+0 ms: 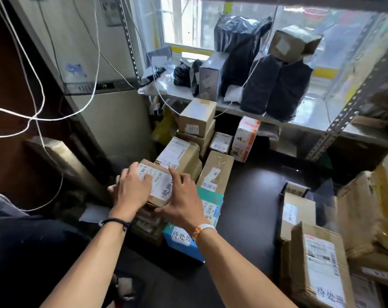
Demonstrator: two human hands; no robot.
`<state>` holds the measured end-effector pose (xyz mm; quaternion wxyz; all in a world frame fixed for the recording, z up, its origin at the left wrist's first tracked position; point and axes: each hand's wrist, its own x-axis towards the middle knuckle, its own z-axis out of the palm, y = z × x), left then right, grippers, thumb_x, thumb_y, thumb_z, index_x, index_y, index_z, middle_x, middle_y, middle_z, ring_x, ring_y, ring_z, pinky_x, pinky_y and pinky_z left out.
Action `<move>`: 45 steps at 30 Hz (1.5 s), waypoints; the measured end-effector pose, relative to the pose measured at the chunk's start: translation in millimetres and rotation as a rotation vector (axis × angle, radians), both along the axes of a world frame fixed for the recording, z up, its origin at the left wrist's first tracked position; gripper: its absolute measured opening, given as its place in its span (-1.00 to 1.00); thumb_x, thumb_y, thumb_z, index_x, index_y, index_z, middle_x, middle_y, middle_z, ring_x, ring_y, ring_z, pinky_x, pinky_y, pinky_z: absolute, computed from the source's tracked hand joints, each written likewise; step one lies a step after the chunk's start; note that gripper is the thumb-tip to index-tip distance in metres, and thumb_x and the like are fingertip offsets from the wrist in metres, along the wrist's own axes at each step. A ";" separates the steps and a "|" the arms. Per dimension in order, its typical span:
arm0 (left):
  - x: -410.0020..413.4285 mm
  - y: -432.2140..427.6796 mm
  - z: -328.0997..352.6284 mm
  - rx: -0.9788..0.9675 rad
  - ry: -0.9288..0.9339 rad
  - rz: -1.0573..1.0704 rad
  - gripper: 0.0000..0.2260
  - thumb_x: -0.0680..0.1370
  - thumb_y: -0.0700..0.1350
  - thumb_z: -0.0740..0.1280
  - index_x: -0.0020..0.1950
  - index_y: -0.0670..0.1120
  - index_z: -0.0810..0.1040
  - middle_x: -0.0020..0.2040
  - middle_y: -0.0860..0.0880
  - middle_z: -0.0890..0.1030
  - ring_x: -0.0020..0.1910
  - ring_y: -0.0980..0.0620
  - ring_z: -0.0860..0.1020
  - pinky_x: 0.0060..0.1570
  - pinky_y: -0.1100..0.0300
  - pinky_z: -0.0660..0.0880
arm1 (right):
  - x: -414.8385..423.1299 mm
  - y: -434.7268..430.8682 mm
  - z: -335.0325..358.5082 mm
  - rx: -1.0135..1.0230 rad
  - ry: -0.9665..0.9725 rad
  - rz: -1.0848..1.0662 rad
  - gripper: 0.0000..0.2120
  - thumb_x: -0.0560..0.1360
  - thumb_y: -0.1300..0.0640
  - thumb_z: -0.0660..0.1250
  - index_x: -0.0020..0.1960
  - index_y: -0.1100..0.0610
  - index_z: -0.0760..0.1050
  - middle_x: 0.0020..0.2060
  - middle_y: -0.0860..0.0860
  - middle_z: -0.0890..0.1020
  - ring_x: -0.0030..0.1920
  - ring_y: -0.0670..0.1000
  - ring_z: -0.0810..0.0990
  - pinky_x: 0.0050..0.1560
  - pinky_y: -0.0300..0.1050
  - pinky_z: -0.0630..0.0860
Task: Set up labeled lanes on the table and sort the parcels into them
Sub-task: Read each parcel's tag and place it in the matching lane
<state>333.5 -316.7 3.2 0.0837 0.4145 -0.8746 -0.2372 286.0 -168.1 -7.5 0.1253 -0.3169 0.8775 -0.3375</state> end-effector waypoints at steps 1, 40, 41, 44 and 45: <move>0.6 -0.5 -1.9 0.021 0.014 0.001 -0.62 0.64 0.08 0.23 0.42 -0.04 0.44 0.38 -0.23 0.50 0.39 -0.29 0.42 0.40 -0.20 0.33 | 0.7 2.0 -1.8 -0.044 -0.015 -0.002 0.14 0.27 -0.12 0.65 0.66 -0.06 0.07 0.37 0.06 0.37 0.33 0.13 0.40 0.37 0.08 0.45; -176.5 329.1 34.0 1.234 0.700 -0.397 -0.32 0.40 -0.10 0.55 0.49 -0.02 0.41 0.26 -0.15 0.69 0.23 -0.15 0.68 0.33 -0.23 0.54 | -73.3 294.8 24.9 -0.464 0.298 -0.908 -0.04 0.24 0.02 0.65 0.50 -0.14 0.22 0.43 -0.08 0.26 0.43 -0.05 0.29 0.12 -0.55 0.31; -180.7 329.1 33.0 1.239 0.698 -0.401 -0.34 0.40 -0.11 0.53 0.48 -0.02 0.41 0.25 -0.15 0.69 0.21 -0.14 0.69 0.31 -0.20 0.57 | -76.2 292.2 24.3 -0.447 0.298 -0.926 -0.04 0.24 0.01 0.65 0.51 -0.13 0.22 0.43 -0.08 0.26 0.43 -0.06 0.29 0.12 -0.57 0.29; -194.6 326.3 32.1 1.249 0.683 -0.447 -0.34 0.40 -0.11 0.51 0.48 -0.04 0.41 0.23 -0.14 0.69 0.17 -0.09 0.70 0.16 -0.05 0.65 | -84.5 283.7 23.0 -0.427 0.304 -0.988 -0.03 0.23 -0.02 0.66 0.51 -0.12 0.23 0.42 -0.10 0.25 0.42 -0.07 0.30 0.16 -0.53 0.33; -199.0 325.4 31.0 1.250 0.674 -0.462 -0.34 0.40 -0.11 0.50 0.48 -0.04 0.40 0.23 -0.13 0.69 0.16 -0.08 0.71 0.11 0.01 0.66 | -86.3 281.3 23.1 -0.417 0.302 -1.006 -0.03 0.22 -0.02 0.66 0.50 -0.12 0.23 0.41 -0.10 0.25 0.41 -0.06 0.31 0.19 -0.45 0.39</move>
